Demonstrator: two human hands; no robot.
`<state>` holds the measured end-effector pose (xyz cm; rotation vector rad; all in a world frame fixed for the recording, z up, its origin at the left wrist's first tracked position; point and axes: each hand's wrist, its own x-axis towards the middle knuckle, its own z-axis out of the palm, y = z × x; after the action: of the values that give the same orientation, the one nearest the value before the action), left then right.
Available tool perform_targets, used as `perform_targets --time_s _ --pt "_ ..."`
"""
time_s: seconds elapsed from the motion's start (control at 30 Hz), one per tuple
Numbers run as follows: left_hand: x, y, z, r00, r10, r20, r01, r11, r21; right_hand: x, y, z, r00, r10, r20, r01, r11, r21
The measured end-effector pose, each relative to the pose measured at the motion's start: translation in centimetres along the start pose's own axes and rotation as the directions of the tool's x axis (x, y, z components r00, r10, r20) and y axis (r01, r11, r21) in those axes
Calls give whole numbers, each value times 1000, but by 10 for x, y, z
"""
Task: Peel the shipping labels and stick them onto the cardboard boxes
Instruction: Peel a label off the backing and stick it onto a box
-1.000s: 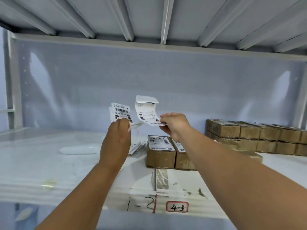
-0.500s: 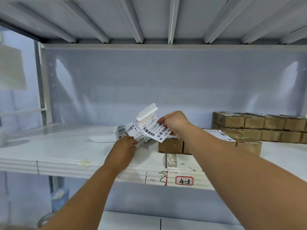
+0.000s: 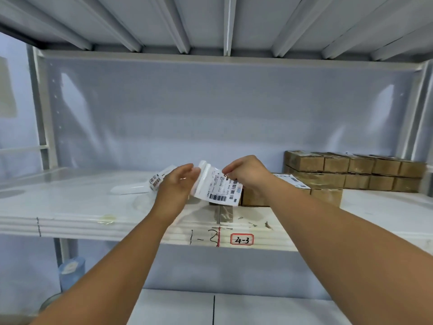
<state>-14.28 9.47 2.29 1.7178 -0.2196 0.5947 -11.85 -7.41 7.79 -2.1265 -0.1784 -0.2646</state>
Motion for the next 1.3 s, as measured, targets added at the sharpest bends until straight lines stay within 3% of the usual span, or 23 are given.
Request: perform_targets --time_s 0.07,0.17,0.27,0.33,0.4,0.6,0.77,0.97,1.13,1.3 --pt "-2 14 13 999 -31 16 30 999 27 -6 4 -10 999 -42 8 42 999 -5" --pt "-3 29 30 992 -98 -79 100 995 22 -10 7 -24 995 -91 -51 87 994 -70" --pt "-5 38 45 971 -131 -202 121 991 -59 -14 11 -35 958 -216 -189 152 941 -304" --pt "-7 45 55 960 -140 -241 110 985 -135 -22 11 -39 949 -250 -192 144 886 -441" --pt "-10 51 68 966 -136 -218 96 978 -184 -32 10 -42 961 -224 -165 130 886 -446" --pt "-16 68 104 983 -103 -151 57 958 -281 -33 21 -55 955 -152 -255 137 988 -77" --pt "-15 65 118 963 -216 -160 150 926 -346 -30 40 -78 957 -33 -287 115 954 276" --pt "-10 51 111 904 -334 -268 211 891 -401 -37 61 -110 960 19 -280 105 901 421" --pt "-5 36 99 888 -324 -325 153 877 -455 -38 67 -113 949 65 -310 108 854 510" --pt "0 22 74 834 -254 -490 117 949 -293 -35 56 -105 903 98 -419 171 812 558"
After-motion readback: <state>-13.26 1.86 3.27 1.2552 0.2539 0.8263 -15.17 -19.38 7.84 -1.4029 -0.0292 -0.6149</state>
